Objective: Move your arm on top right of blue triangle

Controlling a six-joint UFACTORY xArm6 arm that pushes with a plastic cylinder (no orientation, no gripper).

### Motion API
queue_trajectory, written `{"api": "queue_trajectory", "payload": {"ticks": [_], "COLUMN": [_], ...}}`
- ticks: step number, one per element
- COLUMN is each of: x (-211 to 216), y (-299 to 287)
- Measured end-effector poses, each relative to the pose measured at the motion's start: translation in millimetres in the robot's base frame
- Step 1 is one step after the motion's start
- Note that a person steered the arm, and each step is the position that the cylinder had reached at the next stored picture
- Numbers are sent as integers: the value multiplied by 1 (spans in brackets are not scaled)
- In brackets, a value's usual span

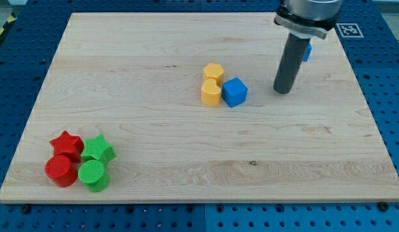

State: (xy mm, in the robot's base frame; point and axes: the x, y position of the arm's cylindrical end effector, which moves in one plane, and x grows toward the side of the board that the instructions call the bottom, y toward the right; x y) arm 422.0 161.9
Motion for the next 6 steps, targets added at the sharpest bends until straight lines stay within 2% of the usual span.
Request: {"api": "queue_trajectory", "payload": {"ticks": [2,3,6], "x": [-3,-28,-135], "y": [96,113,128]}}
